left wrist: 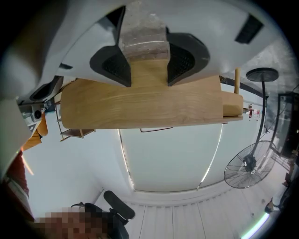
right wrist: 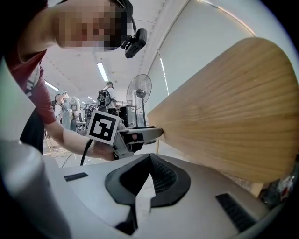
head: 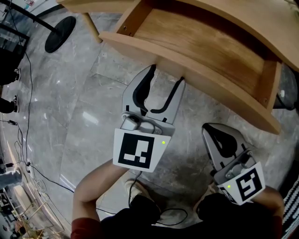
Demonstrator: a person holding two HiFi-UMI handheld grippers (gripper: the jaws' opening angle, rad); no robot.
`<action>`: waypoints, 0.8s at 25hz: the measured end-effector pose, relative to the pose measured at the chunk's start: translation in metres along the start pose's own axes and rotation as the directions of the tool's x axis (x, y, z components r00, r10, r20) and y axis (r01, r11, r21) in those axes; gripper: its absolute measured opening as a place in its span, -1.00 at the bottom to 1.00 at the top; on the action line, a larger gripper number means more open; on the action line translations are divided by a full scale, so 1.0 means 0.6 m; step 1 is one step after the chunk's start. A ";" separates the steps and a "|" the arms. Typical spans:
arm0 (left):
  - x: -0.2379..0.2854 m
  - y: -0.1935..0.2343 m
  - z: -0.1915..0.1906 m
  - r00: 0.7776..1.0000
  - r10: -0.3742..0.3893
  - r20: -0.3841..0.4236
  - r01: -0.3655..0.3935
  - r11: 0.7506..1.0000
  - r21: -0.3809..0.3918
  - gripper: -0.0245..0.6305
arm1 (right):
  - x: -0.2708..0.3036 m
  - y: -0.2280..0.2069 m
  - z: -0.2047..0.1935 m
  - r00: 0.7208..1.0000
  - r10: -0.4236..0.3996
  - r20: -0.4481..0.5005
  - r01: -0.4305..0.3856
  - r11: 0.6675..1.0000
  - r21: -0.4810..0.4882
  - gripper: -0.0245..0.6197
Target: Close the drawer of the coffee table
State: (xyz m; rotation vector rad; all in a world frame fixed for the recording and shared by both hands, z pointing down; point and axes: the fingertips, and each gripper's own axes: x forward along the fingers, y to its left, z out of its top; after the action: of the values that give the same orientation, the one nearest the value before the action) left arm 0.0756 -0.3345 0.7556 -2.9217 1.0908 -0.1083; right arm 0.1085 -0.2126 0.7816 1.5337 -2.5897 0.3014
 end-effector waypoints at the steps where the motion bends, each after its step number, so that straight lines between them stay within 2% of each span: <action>1: 0.005 0.001 0.003 1.000 -0.001 0.003 0.001 1.000 -0.001 -0.22 | -0.001 -0.002 -0.001 1.000 -0.006 -0.002 0.006 1.000 0.000 -0.93; 6: 0.037 0.002 0.016 0.999 -0.001 0.035 0.001 1.000 -0.003 -0.22 | -0.006 -0.020 -0.006 0.999 -0.041 0.010 0.041 0.999 -0.008 -0.93; 12: 0.082 0.004 0.017 1.000 -0.007 0.029 0.007 1.000 -0.008 -0.22 | -0.019 -0.059 -0.007 0.993 -0.116 0.034 0.116 0.993 0.003 -0.93; 20: 0.132 0.006 0.016 0.998 0.002 0.061 -0.001 1.000 -0.007 -0.22 | -0.039 -0.136 -0.005 0.967 -0.247 0.058 0.246 0.969 0.020 -0.93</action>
State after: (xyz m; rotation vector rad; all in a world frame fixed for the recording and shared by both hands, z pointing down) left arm 0.1336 -0.3892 0.7505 -2.9092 1.0869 -0.0148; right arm 0.1913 -0.2299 0.7890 1.8717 -2.4060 0.2497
